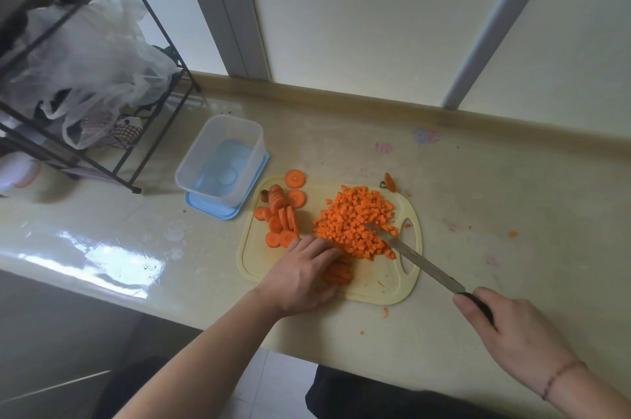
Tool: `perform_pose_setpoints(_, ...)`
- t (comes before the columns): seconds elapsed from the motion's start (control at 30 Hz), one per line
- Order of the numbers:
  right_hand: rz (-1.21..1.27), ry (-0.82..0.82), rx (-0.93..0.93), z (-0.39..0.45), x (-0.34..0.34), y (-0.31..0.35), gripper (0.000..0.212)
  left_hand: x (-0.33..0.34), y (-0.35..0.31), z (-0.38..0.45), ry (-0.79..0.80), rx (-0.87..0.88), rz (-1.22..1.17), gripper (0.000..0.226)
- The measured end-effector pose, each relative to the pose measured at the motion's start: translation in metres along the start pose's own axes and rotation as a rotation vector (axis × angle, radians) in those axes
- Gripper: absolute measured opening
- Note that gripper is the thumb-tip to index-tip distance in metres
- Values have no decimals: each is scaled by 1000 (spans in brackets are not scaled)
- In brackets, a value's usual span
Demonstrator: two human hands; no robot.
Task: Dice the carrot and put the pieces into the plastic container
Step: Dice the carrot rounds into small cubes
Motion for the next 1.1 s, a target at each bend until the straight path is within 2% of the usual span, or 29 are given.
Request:
perform_pose_setpoints(0.17, 2, 17, 9, 0, 1, 3, 65, -3, -2, 2, 13, -14, -7, 58)
perform_pose_setpoints(0.43, -15, 13, -14, 2, 6, 0, 81, -4, -5, 3, 5, 62, 22, 52)
perform_pose_setpoints(0.67, -12, 31, -4, 2, 3, 4, 61, -4, -12, 3, 40, 21, -34, 57)
perform_pose_setpoints(0.93, -4, 50, 5, 1, 3, 5, 62, -5, -14, 9, 71, -37, -63, 56)
perform_pose_setpoints(1.1, -3, 47, 2, 1, 5, 4, 75, -6, -15, 12, 76, -46, -51, 54)
Point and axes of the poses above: each hand's wrist, its own z-axis towards the middle knuckle, its own x-axis out of the palm, y = z × x, the point moved 1 cm from there along z, towards the middle knuckle, and after that the axes turned 1 degree about -x, right-handed, at the moved point
